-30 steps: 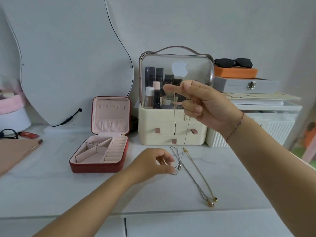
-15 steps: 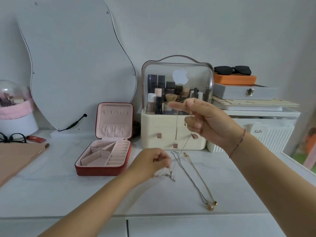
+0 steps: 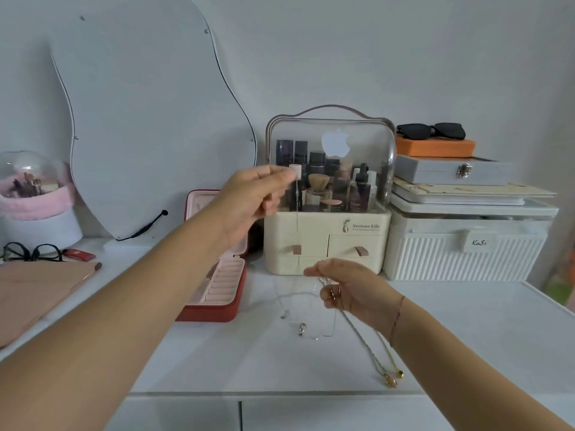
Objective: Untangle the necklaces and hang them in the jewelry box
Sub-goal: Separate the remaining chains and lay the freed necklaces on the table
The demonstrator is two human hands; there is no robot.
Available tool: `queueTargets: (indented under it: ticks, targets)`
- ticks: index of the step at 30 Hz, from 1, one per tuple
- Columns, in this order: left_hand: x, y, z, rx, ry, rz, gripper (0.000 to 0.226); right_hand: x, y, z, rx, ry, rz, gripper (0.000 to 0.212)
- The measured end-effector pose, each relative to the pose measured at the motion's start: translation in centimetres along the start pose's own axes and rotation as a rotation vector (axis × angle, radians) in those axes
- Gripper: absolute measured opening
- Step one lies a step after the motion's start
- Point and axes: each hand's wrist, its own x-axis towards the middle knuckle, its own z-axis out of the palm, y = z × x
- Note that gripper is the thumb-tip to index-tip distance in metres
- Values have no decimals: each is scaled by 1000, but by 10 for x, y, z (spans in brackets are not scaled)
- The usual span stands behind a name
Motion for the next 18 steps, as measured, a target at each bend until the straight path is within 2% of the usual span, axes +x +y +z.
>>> queueTargets:
  ticks: [4,9,13,18]
  targets:
    - [12,23,2,75,-1,56,5,1,15,3,-100,28,60,9]
    - [19,41,5,199,12,112,6,1,24,11,-311,56,73,9]
    - [15,33,4,434,33,99,7,-4,10,12,-366,93,-23,11]
    - [5,0,-11,566,-15,12,6,-10,-24,8,-339,174,-165,9]
